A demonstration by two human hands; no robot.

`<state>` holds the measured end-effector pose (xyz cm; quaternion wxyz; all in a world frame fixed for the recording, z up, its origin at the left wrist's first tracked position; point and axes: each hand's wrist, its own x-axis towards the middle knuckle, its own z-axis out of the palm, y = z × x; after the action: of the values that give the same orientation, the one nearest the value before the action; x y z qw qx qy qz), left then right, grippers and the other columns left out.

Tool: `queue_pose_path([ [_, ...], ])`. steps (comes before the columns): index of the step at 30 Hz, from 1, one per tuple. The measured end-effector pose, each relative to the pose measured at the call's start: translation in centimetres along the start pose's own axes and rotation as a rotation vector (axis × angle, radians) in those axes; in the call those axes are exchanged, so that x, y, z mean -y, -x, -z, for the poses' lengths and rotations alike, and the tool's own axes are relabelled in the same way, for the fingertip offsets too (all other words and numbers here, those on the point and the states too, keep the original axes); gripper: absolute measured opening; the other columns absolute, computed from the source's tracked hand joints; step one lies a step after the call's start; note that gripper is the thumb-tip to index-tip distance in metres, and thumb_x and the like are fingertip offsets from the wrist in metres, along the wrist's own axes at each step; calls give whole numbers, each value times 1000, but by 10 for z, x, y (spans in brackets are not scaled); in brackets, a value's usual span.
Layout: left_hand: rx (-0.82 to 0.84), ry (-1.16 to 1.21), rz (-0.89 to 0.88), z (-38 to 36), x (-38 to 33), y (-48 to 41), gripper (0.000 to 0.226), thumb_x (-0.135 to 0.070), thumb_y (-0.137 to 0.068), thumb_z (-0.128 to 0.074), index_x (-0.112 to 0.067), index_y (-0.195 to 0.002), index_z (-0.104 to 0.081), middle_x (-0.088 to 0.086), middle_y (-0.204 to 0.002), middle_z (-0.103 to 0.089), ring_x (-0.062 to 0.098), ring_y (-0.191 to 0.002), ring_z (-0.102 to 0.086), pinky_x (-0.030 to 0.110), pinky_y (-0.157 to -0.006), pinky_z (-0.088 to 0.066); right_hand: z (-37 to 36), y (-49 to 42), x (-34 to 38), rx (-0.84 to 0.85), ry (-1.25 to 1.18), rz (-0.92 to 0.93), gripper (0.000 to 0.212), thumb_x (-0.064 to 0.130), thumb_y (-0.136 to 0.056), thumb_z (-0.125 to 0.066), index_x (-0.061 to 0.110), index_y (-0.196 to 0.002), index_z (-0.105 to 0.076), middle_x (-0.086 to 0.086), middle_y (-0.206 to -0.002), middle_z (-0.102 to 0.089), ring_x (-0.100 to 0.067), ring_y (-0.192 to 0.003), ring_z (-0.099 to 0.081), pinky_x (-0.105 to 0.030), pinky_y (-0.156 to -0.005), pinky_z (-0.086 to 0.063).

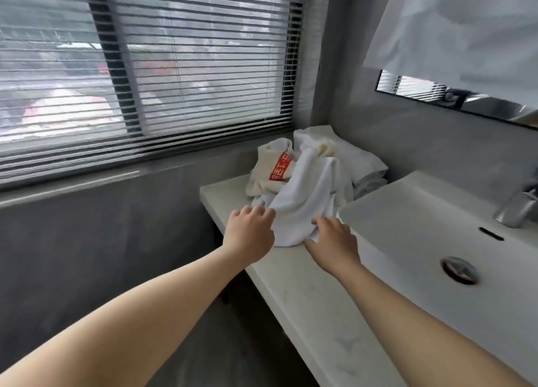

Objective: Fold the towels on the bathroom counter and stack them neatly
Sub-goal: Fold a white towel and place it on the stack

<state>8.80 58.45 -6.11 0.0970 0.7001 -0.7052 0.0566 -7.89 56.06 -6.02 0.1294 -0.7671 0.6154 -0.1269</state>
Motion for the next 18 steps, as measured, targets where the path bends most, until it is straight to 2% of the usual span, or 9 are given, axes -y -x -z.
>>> queue_pose_path([
  [14,52,81,-14,-43,46,-178,42,-33,-94,-45,-25,-135,-41,-1,-137,-46,24,-126,-42,35,-103,-33,-17,-192,5,-75,24,-34,46,33,-91,-48,18,-134,-40,-6,-140,-39,-27,-126,-38,-36,-100,-35],
  [18,73,130,-29,-54,47,-211,43,-33,-94,-46,-24,-136,-40,0,-138,-45,24,-126,-42,35,-103,-35,-25,-227,3,-169,70,-45,58,46,-90,-52,21,-139,-33,-5,-146,-32,-25,-132,-32,-37,-104,-32],
])
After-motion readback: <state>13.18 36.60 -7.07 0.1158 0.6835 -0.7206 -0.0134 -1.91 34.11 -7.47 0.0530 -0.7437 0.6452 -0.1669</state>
